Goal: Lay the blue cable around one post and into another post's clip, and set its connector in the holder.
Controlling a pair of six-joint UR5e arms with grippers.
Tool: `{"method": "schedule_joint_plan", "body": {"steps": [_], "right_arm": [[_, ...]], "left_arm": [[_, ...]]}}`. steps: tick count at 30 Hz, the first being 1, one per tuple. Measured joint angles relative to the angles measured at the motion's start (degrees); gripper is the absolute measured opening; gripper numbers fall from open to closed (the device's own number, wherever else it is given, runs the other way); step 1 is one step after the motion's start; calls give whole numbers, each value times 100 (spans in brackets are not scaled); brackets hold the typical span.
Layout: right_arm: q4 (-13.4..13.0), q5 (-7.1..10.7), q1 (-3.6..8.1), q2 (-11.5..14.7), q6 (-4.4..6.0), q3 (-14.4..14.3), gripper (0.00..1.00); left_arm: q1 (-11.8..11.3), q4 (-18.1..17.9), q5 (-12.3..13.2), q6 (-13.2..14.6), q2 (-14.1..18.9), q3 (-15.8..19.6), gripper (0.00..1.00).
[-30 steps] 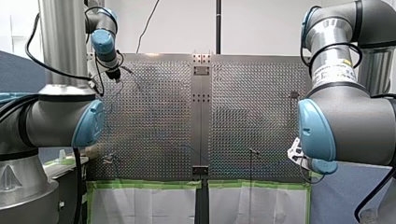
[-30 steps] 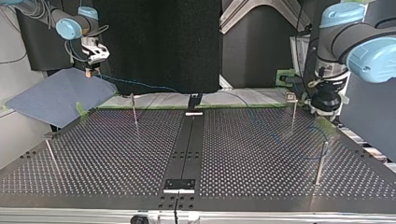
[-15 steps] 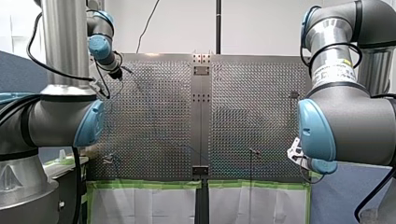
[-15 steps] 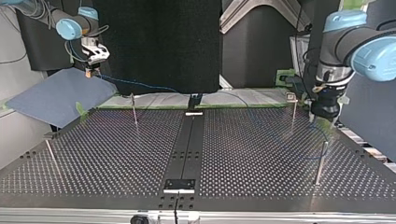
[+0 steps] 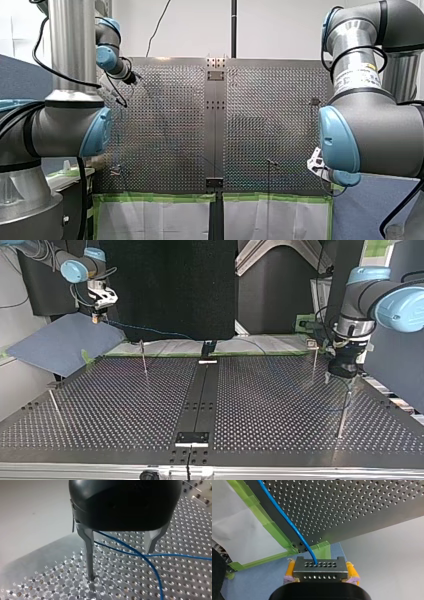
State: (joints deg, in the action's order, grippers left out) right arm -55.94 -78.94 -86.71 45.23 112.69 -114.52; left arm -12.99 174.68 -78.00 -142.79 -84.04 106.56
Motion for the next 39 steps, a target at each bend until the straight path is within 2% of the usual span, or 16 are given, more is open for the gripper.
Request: {"method": "schedule_joint_plan", "body": {"steps": [7,10,15,25,31,39], "right_arm": [[9,-9,-12,0,-8,11,0],[22,-14,-18,0,-8,18,0],[29,-16,-24,0,-9,27,0],[30,-17,-34,0,-17,30,0],[36,-17,-44,0,-18,30,0],[38,-17,-58,0,-18,30,0]], "left_arm": [[-79,-355,-200,-354,-6,2,100],[-121,-494,-315,-407,-6,2,100],[-204,-553,-539,-256,-18,3,100],[-268,-565,-674,36,-168,2,100],[-331,-578,-859,157,-183,-16,100],[-371,-476,-1124,394,-181,-265,100]]}}
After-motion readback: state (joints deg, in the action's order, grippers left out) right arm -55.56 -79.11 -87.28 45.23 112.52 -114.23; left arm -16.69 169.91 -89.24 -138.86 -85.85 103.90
